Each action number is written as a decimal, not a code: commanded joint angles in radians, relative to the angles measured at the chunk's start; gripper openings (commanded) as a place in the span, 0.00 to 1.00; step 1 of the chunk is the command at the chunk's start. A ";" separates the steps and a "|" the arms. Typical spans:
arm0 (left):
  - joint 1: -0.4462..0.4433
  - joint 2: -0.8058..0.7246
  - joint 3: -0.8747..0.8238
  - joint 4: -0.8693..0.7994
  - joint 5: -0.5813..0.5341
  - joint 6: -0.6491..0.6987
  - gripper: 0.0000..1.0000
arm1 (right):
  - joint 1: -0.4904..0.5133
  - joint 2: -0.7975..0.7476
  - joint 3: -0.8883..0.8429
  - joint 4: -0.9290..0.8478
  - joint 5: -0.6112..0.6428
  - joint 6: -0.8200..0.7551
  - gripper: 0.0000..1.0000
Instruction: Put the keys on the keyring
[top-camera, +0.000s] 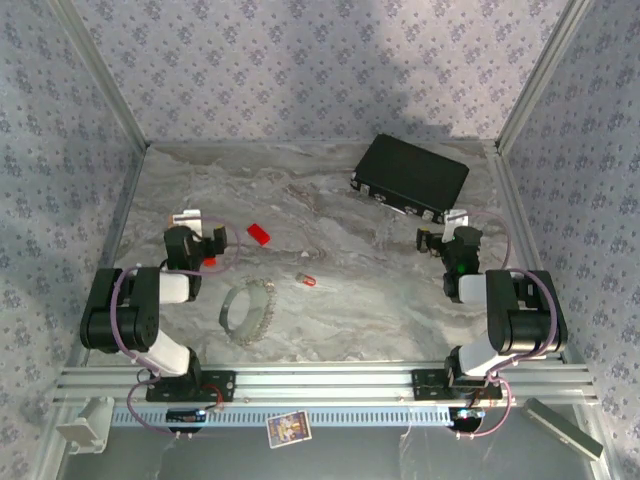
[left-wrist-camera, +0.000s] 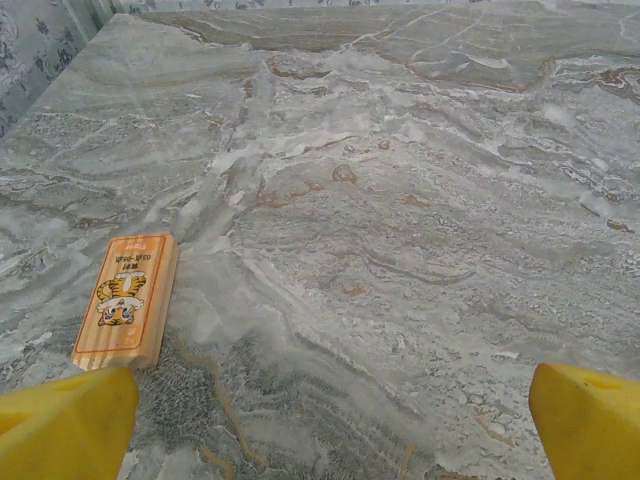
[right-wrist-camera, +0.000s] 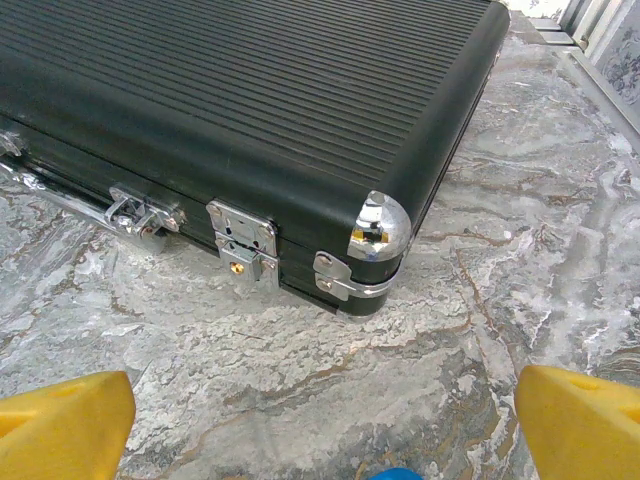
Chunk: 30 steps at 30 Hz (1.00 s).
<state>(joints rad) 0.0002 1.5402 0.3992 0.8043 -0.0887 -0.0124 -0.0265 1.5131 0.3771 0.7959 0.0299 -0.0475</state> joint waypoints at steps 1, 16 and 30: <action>0.007 -0.004 0.018 0.004 0.025 -0.012 1.00 | -0.006 0.010 0.020 -0.003 -0.008 0.017 0.99; 0.006 -0.004 0.018 0.004 0.023 -0.012 1.00 | -0.007 0.009 0.020 -0.002 -0.009 0.017 0.99; 0.010 -0.004 0.019 0.003 0.032 -0.014 1.00 | -0.027 0.009 0.019 -0.003 -0.047 0.028 0.99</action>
<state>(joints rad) 0.0002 1.5402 0.3992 0.8043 -0.0841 -0.0124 -0.0429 1.5131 0.3786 0.7929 0.0063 -0.0399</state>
